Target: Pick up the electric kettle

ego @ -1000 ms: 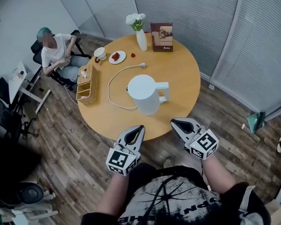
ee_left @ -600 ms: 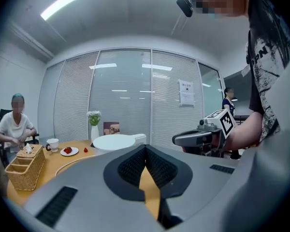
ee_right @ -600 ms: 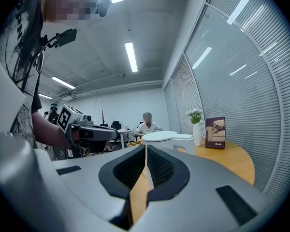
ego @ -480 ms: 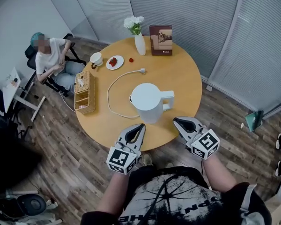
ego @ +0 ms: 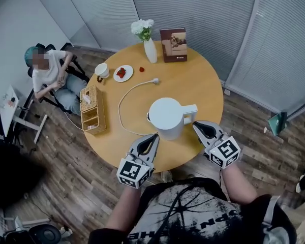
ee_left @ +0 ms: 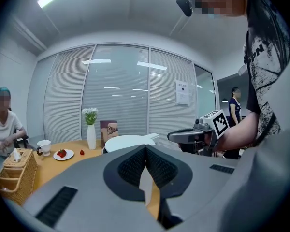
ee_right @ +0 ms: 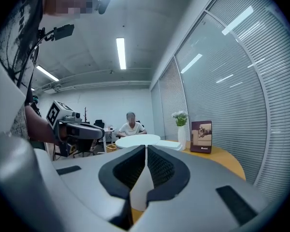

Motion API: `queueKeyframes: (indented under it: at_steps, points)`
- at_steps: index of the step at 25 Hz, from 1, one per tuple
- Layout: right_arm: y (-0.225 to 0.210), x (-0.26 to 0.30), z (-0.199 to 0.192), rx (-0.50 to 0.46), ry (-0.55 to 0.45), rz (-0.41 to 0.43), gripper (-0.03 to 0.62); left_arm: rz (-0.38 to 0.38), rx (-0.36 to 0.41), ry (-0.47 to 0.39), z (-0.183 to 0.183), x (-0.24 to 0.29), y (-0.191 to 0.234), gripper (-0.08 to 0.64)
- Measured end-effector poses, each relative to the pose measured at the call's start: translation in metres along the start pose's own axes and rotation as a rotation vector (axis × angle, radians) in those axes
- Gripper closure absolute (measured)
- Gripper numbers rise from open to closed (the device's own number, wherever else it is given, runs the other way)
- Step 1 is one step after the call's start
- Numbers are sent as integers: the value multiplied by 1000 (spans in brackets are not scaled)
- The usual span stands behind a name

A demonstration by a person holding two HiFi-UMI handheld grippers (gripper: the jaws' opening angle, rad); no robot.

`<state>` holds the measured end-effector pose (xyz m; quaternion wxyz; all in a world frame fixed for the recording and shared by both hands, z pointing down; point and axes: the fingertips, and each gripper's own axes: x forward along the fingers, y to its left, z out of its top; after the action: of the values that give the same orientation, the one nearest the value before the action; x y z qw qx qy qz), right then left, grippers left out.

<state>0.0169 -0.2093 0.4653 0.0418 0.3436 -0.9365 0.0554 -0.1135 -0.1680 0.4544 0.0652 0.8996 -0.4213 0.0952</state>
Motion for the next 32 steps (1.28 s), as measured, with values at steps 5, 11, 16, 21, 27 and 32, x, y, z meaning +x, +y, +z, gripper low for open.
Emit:
queueKeyframes:
  at_steps: [5, 11, 16, 21, 27, 32]
  points:
    - [-9, 10, -11, 12, 36, -40, 569, -10, -6, 11, -5, 3, 17, 561]
    - [-27, 13, -35, 4, 117, -119, 470, -20, -23, 15, -9, 7, 30, 561]
    - [-48, 20, -55, 2, 175, -193, 382, -37, -40, 39, -20, 8, 30, 561]
    - [-67, 41, -64, -8, 201, -230, 351, -40, -54, 71, -29, 8, 31, 561]
    - [-79, 68, -64, -43, 170, -273, 353, -49, -47, 92, -30, 10, 34, 561]
    - [-84, 84, -62, -92, 155, -289, 373, -36, -43, 103, -31, 4, 39, 561]
